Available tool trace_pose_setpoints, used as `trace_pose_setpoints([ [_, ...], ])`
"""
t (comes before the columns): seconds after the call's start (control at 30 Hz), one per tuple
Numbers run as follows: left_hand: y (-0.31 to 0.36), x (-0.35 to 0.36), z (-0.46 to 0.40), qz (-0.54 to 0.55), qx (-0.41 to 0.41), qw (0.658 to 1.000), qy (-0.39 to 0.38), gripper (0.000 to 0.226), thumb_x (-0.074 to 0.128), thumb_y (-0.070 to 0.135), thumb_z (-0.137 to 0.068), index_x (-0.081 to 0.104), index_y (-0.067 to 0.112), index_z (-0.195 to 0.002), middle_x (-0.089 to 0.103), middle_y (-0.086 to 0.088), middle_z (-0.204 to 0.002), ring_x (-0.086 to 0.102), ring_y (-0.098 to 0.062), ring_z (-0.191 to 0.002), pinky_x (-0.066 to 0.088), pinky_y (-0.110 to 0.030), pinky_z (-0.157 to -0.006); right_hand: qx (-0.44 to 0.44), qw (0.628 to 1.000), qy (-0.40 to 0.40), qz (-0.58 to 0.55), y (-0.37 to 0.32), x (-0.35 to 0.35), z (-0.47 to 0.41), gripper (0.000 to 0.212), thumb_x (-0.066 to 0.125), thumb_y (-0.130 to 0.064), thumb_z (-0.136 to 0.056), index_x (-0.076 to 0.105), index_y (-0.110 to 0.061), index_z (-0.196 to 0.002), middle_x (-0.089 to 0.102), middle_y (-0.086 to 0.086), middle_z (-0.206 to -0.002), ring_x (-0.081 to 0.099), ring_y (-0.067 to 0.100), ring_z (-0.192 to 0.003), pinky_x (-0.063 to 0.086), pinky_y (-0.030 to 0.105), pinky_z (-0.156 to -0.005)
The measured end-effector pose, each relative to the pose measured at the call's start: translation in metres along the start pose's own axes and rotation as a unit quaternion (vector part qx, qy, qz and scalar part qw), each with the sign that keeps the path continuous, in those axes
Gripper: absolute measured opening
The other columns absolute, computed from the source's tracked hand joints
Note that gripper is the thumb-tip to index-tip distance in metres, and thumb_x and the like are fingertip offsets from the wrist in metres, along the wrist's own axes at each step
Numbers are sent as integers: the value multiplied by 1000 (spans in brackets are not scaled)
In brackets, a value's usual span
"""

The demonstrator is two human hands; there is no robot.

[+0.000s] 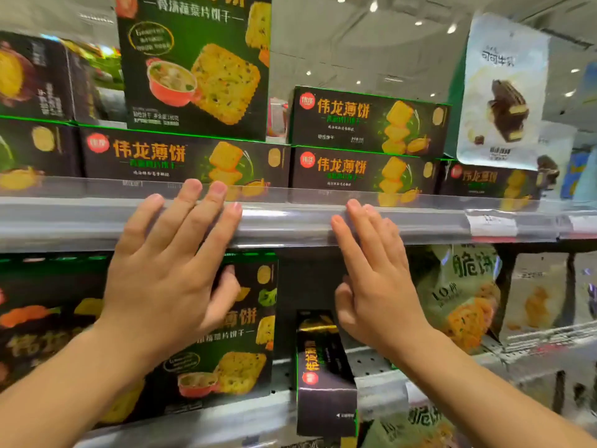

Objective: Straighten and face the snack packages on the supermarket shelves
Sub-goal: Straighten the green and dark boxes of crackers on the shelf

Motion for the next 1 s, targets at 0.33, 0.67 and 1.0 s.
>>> trace_pose_setpoints([
  [0.33, 12, -3, 0, 2, -91, 991, -96, 79, 54, 34, -73, 40, 2, -145, 33, -19, -155, 26, -38, -144, 20, -60, -114, -93, 960, -200, -171, 13, 52, 99, 88, 64, 12, -61, 40, -12, -143, 25, 10, -153, 34, 30, -140, 32, 44, -113],
  [0.67, 11, 0, 2, 17, -122, 980, -157, 86, 55, 29, -70, 30, 6, -150, 24, -15, -159, 17, -35, -148, 12, -58, -118, -25, 925, -272, -264, 7, 91, 129, 71, 64, -49, -81, 38, -27, -143, 45, -8, -144, 41, 11, -133, 28, 21, -110],
  [1.0, 7, -2, 2, 74, -138, 963, -217, 91, 47, 39, -72, 19, 14, -155, 8, -6, -164, 0, -25, -151, -2, -50, -121, 99, 855, -175, -478, 19, 14, 64, 63, 71, -43, -72, 41, -57, -125, 62, -28, -117, 55, -5, -114, 43, 9, -90],
])
Point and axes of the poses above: each hand's wrist, its own z-axis away from the middle knuckle, its own x-axis out of the palm, y = z × x, the point moved 9 cm from there along -z, towards the middle knuckle
